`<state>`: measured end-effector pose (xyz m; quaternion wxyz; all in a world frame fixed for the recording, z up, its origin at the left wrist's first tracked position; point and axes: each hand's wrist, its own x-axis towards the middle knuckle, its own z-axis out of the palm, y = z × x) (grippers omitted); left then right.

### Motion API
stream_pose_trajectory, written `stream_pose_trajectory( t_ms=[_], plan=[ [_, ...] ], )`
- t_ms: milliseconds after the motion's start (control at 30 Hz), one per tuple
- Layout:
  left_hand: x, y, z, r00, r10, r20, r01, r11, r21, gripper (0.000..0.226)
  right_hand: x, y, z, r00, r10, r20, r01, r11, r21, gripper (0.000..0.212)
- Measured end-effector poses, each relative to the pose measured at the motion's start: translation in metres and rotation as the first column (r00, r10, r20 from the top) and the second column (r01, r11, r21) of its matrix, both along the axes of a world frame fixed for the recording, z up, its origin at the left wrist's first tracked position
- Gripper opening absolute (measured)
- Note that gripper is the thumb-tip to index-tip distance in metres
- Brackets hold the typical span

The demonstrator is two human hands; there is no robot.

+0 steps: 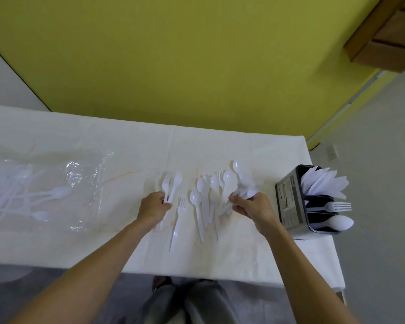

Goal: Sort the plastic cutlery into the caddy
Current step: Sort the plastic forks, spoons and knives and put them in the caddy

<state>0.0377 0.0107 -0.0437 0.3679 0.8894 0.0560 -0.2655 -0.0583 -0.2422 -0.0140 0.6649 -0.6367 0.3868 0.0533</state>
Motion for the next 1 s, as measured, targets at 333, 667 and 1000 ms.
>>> stream_pose_trajectory(
  t_ms=[333,667,1000],
  plan=[
    [-0.002,-0.117,0.076,0.986,-0.164,0.010,0.142,0.817,-0.558,0.018,-0.045,-0.047,0.082,0.924,-0.298,0.239,0.292,0.955,0.060,0.003],
    [-0.074,-0.258,0.088,0.989,-0.130,-0.067,0.043,0.694,-0.718,0.015,-0.089,-0.124,0.080,0.778,-0.610,0.152,0.619,0.704,-0.349,0.016],
    [-0.094,-0.286,0.067,0.843,-0.400,0.361,0.517,0.786,-0.338,0.019,-0.091,-0.134,0.075,0.936,-0.346,-0.062,0.248,0.775,-0.581,0.017]
  ],
)
